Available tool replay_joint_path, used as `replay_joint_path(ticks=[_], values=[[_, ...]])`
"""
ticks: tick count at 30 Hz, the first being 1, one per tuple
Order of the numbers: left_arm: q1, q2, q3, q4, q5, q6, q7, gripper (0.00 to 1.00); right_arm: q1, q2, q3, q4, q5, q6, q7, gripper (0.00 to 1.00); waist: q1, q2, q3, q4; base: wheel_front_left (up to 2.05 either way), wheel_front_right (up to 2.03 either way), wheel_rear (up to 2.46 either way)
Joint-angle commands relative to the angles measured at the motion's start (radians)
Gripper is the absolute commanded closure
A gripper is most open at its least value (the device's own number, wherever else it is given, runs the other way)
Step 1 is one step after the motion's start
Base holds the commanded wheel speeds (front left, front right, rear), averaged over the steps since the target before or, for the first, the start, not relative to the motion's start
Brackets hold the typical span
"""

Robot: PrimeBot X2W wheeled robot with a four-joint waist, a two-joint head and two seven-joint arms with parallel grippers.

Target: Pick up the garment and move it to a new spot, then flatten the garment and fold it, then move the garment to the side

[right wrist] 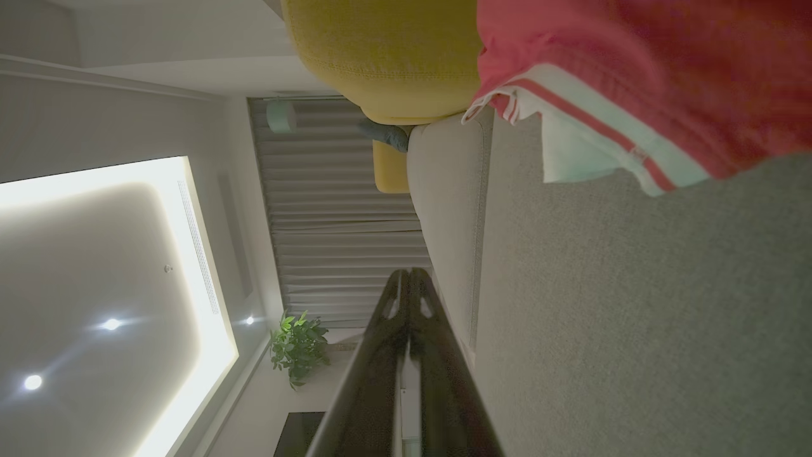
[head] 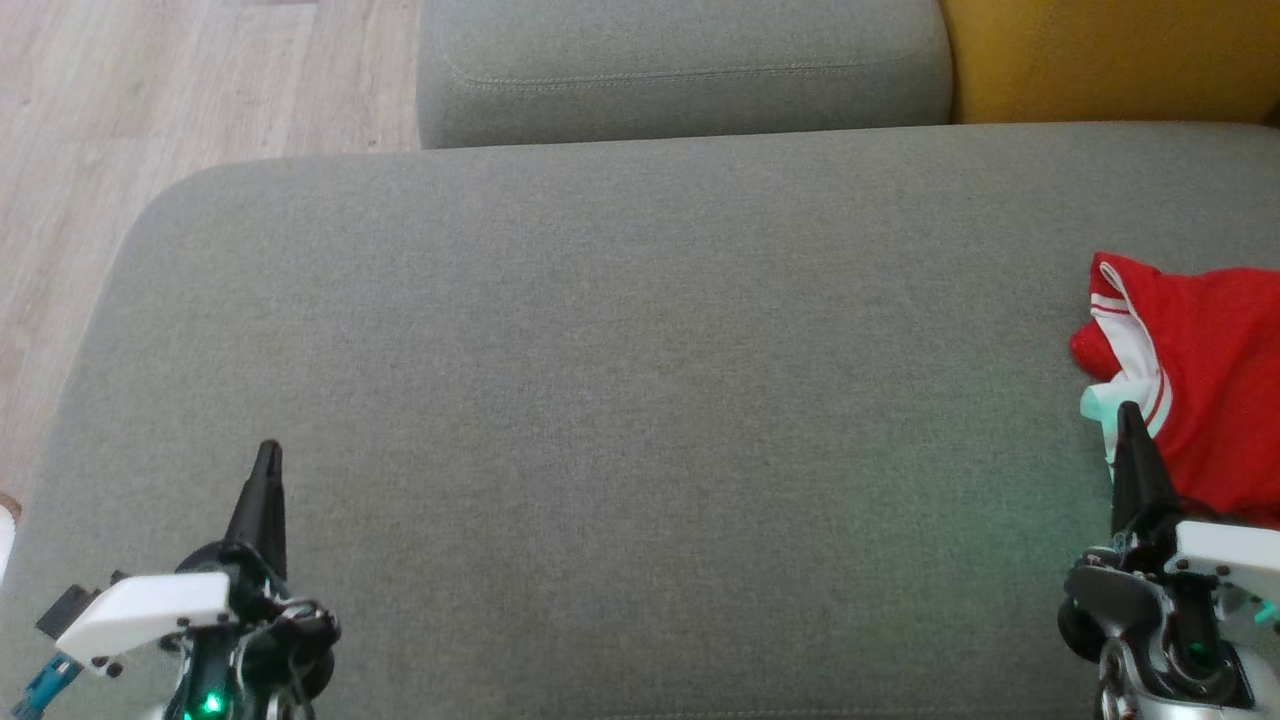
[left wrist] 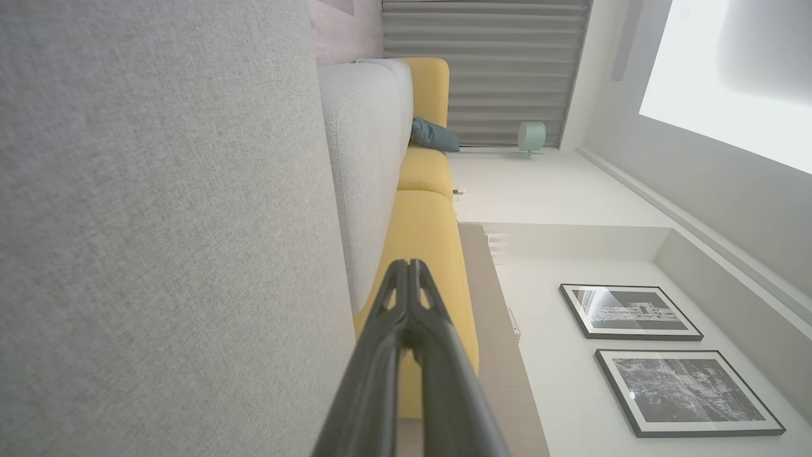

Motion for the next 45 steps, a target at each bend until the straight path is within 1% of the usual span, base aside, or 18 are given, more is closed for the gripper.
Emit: replay_joint_path(ticks=[1, 45], values=[[-0.057, 0.014, 0.035, -0.039, -0.005, -0.007, 0.008, 1.00, -0.021, -0.007, 0.021, -0.039, 0.007, 0.004, 0.006, 1.00, 0.0000, 0.0000, 0.000, 0.000, 0.00, 0.00, 0.00], [-0.057, 0.014, 0.035, -0.039, -0.005, -0.007, 0.008, 1.00, -0.021, -0.007, 0.021, -0.039, 0.007, 0.004, 0.006, 1.00, 0.0000, 0.0000, 0.000, 0.000, 0.00, 0.00, 0.00]])
